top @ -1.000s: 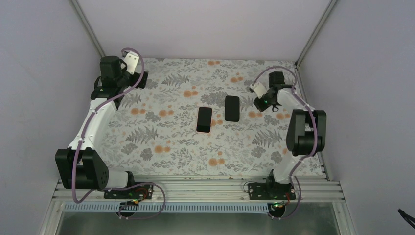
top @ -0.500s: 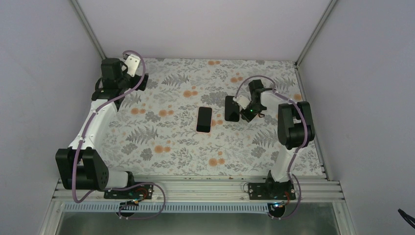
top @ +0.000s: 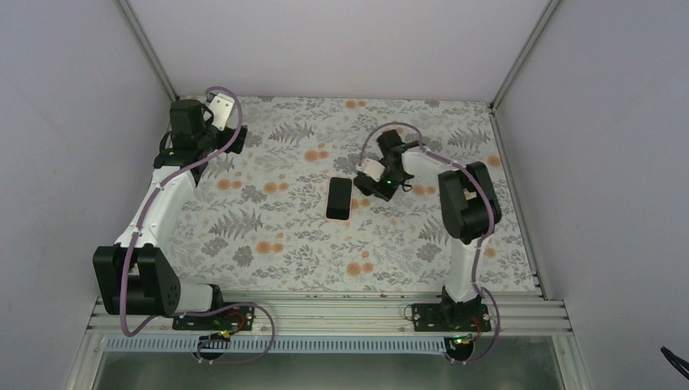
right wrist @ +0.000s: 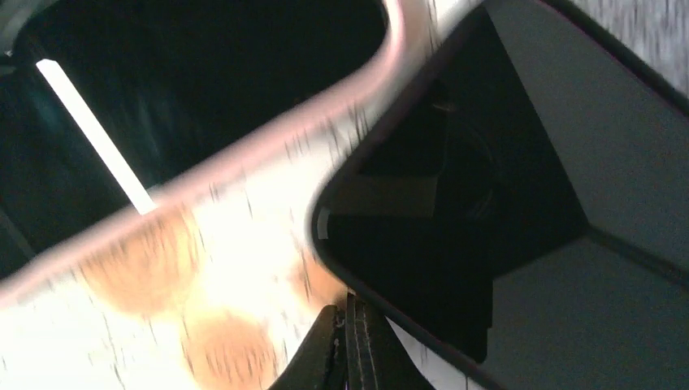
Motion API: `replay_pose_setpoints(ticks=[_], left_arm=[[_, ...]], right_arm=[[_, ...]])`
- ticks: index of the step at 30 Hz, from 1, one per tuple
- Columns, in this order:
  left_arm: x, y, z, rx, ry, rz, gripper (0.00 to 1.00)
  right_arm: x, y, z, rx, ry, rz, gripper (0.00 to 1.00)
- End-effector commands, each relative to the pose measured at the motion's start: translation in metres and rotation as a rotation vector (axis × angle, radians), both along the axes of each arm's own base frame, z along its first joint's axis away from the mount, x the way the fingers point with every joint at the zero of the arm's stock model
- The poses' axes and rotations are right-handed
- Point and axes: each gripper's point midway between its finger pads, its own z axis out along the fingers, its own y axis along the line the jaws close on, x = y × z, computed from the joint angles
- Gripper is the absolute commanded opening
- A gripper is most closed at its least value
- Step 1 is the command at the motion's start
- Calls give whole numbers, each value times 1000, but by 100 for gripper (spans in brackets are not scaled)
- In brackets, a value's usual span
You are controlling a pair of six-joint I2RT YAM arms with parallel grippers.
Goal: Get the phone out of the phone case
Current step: Adjust the phone at the center of the board, then pick up the phone at the center of the board.
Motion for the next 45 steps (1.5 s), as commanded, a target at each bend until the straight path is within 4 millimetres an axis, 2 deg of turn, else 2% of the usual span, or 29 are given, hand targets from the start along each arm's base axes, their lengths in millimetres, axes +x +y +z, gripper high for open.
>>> replay_pose_setpoints(ticks=[1, 3, 6, 7, 9, 10, 11, 13, 14, 16, 17, 19, 23, 26, 30, 37, 45], left_arm=[[-1, 6, 11, 19, -52, 26, 100], [-2, 10, 12, 27, -61, 43, 100], [-3, 14, 11, 34, -64, 59, 100], [-4, 15, 10, 36, -63, 61, 100], [-5, 16, 10, 38, -69, 61, 100], [-5, 16, 9, 37, -70, 59, 100], [-5, 15, 9, 36, -73, 54, 100], [-5, 13, 10, 34, -79, 43, 100], [-5, 13, 12, 33, -86, 43, 100], [-5, 15, 17, 37, -107, 54, 100], [-6, 18, 20, 42, -118, 67, 100], [-7, 23, 25, 59, -143, 96, 100], [-9, 29, 26, 84, -164, 121, 100], [-8, 31, 23, 95, -166, 130, 100], [-10, 34, 20, 109, -167, 140, 100], [-11, 32, 14, 109, -157, 118, 100], [-10, 26, 13, 74, -144, 88, 100]], right_arm=[[-1, 40, -27, 29, 82, 25, 4], [10, 48, -20, 47, 72, 19, 4], [7, 55, 1, 87, 105, 65, 4], [3, 54, 14, 109, 115, 83, 9], [-3, 52, 45, 168, 93, 140, 29], [0, 47, 56, 181, 69, 150, 47], [3, 43, 64, 187, 43, 164, 60], [3, 30, 72, 179, 29, 241, 72], [-2, 25, 74, 182, 44, 303, 75], [-16, 16, 81, 226, 82, 443, 98], [-20, 11, 82, 235, 77, 503, 100], [-13, 1, 76, 200, 8, 578, 100], [27, -6, 64, 106, -173, 618, 100], [46, -2, 62, 109, -181, 643, 100], [59, 2, 55, 114, -154, 664, 100], [69, -6, 25, 75, -74, 659, 100], [90, -9, 15, 79, -106, 604, 100]])
